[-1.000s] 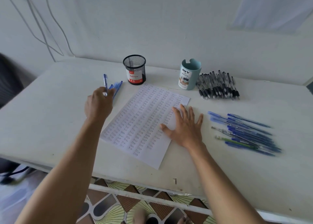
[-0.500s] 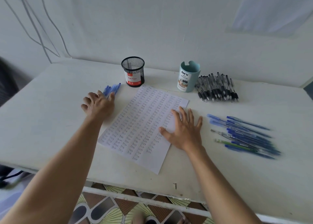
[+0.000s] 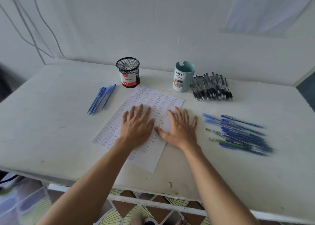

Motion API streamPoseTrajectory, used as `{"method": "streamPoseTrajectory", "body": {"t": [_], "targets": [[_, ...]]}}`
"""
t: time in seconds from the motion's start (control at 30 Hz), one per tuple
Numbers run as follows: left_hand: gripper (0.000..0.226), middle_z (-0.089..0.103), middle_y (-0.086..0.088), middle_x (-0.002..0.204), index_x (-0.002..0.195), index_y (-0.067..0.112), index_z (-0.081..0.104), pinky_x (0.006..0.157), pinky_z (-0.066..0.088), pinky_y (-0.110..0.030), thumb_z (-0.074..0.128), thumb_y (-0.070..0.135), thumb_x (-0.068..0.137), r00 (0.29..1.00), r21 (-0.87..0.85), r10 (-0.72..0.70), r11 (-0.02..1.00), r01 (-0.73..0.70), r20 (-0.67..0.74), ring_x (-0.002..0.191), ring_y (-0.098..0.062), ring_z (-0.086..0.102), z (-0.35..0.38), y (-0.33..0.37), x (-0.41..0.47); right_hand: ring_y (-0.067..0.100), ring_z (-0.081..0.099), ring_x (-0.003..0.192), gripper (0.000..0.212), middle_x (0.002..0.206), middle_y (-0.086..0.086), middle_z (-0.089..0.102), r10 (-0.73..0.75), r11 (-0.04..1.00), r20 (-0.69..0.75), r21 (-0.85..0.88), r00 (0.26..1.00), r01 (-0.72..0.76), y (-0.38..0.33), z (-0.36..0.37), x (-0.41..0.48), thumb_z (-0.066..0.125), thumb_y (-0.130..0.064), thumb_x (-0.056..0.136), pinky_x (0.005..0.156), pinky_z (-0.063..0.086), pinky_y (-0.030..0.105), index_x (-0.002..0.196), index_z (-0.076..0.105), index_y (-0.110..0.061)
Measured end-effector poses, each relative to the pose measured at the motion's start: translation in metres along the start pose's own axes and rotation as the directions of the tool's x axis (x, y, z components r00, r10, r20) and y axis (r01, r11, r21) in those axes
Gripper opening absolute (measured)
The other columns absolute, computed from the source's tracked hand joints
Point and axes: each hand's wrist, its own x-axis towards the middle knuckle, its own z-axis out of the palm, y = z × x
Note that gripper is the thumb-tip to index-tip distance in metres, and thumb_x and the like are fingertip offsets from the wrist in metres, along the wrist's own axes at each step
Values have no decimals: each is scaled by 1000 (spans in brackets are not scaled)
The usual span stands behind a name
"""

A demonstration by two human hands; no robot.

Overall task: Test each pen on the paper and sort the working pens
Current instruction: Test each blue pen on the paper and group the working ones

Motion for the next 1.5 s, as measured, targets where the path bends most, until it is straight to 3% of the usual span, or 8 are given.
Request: {"method": "streamPoseTrajectory", "body": {"t": [0.17,0.27,0.37,0.63,0.97,1.1,1.23,1.5], "targets": [[63,9,1,168,159,33,13,124,3,-46,21,58,103,999,16,16,1000,-16,-39,154,-24,3,-1,0,0,18,4,153,57,164,-10,18,43,974,34,220,998,-49,7,-7,5,50,-56,92,119,-8,53,145,41,-38],[62,11,1,168,159,33,16,124,4,-46,23,58,102,999,10,13,1000,-12,-48,154,-24,5,-1,0,0,23,45,134,32,137,1,59,75,904,-244,426,967,37,19,-19,2,59,-28,89,111,26,34,119,68,-23],[62,13,1,167,158,33,18,124,5,-47,24,58,102,998,2,14,1000,-14,-59,154,-24,6,-1,-1,0,27,57,114,24,119,0,69,191,950,-459,308,867,-47,47,-39,-1,61,-17,89,92,39,35,109,73,-22],[63,13,2,167,158,33,19,124,5,-46,26,59,102,998,-12,15,1000,-16,-65,154,-24,7,-2,0,0,26,49,117,23,120,-7,68,398,918,-309,126,864,-377,92,-47,4,59,-38,94,94,29,42,112,72,-33],[62,16,1,167,158,33,20,123,5,-47,27,59,102,997,-16,13,1000,-14,-77,154,-24,8,-1,-1,-1,19,66,84,16,92,-3,73,-143,967,-541,104,828,235,44,-57,10,73,-20,89,83,35,35,104,69,-19],[62,17,2,167,157,34,21,123,5,-46,27,60,101,997,-17,7,1000,-9,-81,154,-24,9,0,0,-1,3,62,68,23,93,-8,68,-182,832,-532,365,827,418,4,-68,10,71,-20,92,67,46,9,114,69,-13],[58,19,2,166,157,34,23,123,6,-45,25,54,103,996,-37,9,999,-12,-84,153,-23,9,0,-1,-2,7,68,77,18,89,-8,69,36,761,-275,631,961,152,-19,-58,16,70,-25,91,78,53,21,108,72,-19],[47,46,3,153,143,22,52,119,14,-37,30,35,104,977,-205,7,977,-53,-215,147,-19,28,0,-8,-4,21,66,101,35,110,6,71,54,873,-127,487,990,15,-24,-10,23,70,-36,91,86,49,26,117,70,-11]]}}
